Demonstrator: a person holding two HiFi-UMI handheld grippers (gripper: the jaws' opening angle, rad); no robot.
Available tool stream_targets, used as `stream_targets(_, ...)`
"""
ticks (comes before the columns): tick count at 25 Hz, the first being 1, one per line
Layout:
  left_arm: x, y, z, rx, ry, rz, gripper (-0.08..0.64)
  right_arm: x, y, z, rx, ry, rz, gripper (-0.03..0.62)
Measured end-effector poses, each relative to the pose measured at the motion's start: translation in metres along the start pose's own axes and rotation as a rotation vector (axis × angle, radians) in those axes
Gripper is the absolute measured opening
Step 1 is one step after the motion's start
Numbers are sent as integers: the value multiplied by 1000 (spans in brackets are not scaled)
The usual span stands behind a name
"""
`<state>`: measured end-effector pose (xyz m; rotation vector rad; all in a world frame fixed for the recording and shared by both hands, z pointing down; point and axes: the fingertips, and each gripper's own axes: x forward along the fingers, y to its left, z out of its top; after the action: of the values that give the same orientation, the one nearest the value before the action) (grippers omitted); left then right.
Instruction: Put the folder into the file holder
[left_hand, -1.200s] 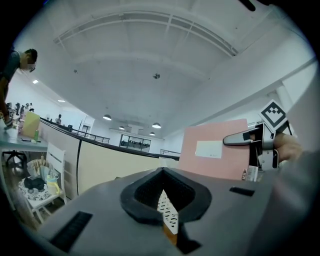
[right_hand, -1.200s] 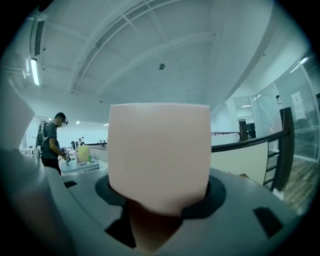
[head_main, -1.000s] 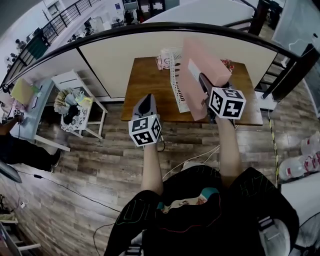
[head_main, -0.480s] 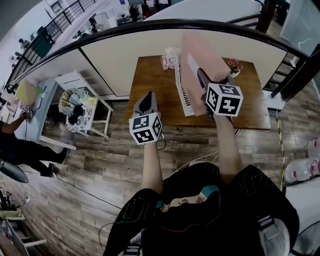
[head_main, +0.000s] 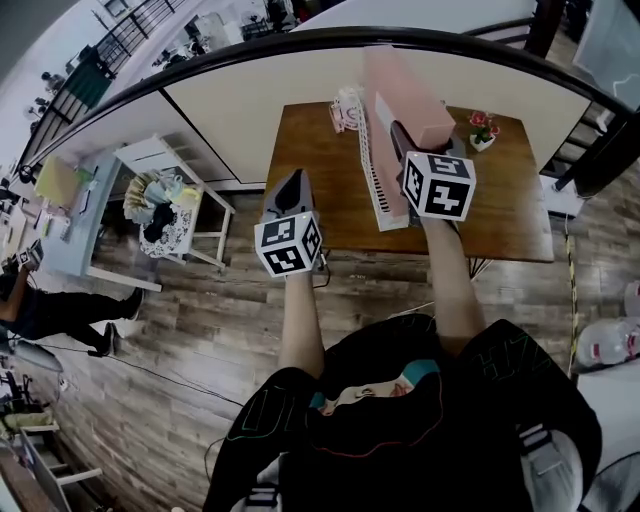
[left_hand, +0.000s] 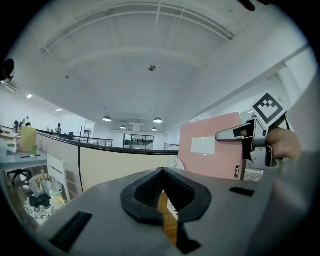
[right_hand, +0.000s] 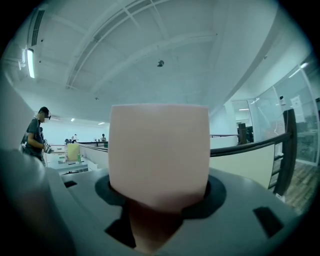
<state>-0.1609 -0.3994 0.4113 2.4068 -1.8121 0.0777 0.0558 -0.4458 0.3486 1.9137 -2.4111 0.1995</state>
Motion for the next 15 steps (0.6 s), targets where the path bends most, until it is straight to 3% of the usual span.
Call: stream_targets(15,10,19,-31,8,100,16,-3,35,5,-22,6,-3,-57,275)
